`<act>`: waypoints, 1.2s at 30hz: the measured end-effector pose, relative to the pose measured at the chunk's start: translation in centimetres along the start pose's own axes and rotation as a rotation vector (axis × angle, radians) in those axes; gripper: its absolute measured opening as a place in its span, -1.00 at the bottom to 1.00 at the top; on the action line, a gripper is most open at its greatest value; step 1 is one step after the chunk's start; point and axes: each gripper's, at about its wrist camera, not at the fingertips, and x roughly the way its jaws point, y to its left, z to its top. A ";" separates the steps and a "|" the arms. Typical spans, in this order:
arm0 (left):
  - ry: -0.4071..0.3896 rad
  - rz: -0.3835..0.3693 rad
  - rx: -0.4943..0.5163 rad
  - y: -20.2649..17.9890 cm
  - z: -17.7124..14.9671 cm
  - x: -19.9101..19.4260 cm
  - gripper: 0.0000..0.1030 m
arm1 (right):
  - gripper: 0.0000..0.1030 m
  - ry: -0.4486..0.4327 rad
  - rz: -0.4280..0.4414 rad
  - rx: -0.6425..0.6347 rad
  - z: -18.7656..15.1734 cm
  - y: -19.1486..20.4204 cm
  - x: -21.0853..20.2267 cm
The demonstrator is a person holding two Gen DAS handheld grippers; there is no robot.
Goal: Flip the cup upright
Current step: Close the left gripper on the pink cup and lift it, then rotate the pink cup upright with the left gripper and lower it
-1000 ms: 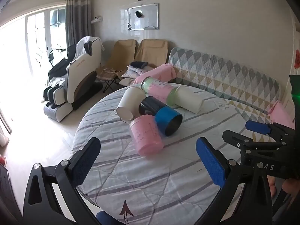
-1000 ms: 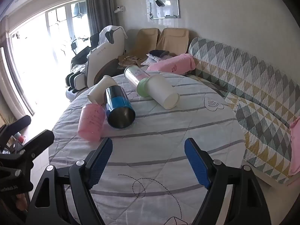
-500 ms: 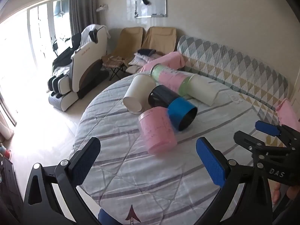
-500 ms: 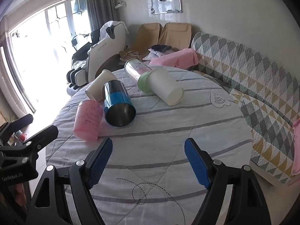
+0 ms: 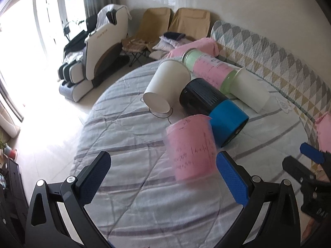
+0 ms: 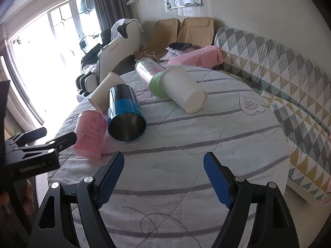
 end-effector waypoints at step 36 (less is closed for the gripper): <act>-0.054 -0.040 0.099 -0.9 2.1 2.5 0.25 | 0.56 0.105 0.019 -0.057 1.1 0.6 4.7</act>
